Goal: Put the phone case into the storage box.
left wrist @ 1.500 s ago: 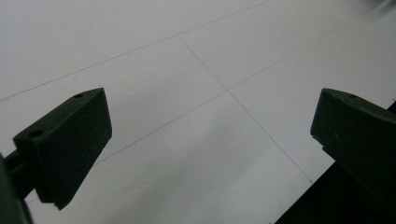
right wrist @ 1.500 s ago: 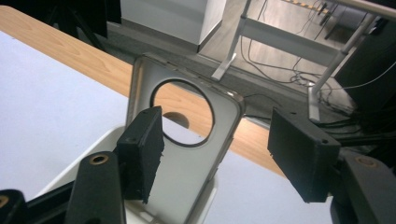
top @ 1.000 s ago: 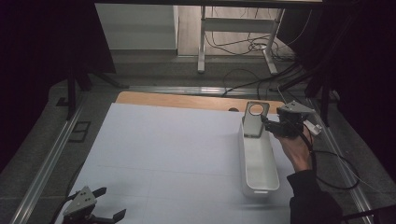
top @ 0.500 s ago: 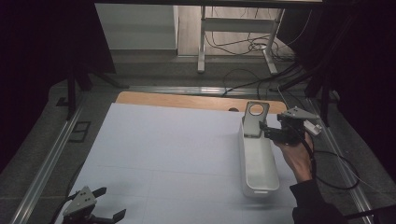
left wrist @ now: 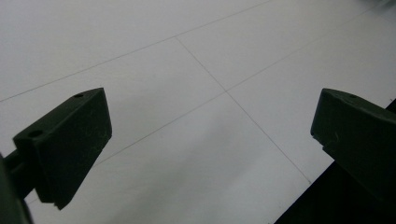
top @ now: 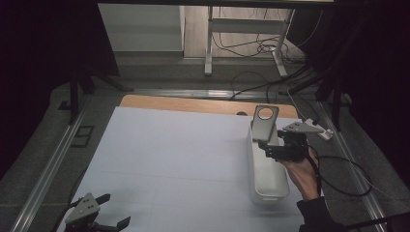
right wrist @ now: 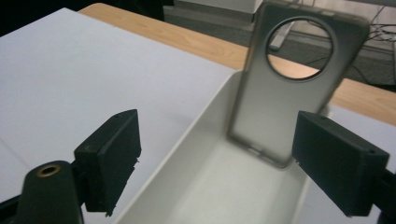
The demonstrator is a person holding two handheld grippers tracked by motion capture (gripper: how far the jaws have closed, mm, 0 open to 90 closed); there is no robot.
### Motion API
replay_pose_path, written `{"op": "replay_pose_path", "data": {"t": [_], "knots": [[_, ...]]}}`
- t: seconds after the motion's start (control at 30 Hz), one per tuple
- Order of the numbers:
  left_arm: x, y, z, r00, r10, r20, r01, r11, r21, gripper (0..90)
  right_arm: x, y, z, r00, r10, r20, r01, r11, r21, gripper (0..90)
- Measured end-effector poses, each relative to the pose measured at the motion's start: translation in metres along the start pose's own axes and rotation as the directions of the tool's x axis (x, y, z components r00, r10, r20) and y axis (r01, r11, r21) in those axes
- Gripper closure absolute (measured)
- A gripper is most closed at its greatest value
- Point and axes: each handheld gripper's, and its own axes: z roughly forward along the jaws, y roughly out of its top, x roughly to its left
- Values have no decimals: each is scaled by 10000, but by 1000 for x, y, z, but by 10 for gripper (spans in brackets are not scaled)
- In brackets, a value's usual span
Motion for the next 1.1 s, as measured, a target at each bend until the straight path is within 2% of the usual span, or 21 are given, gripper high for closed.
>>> {"op": "replay_pose_path", "data": {"t": [0.27, 0.5, 0.67, 1.1], "knots": [[0, 0, 0, 10000, 16, 36, -16, 10000, -46, 0, 15, -7, -6, 9993, -131, -341, 138, 9997, 214, 86], [1, -1, -1, 10000, 9, 79, -8, 10000, -83, 0, 25, -12, -12, 9987, -282, -421, 296, 9990, 335, 48], [1, -1, -2, 9999, 43, 107, -42, 9999, -113, 0, 33, -17, -22, 9984, -316, -461, 339, 9982, 490, 31], [0, -1, -2, 9999, 81, 128, -79, 9999, -135, 0, 43, -37, -44, 9978, 121, -655, -66, 9966, 827, 0]]}}
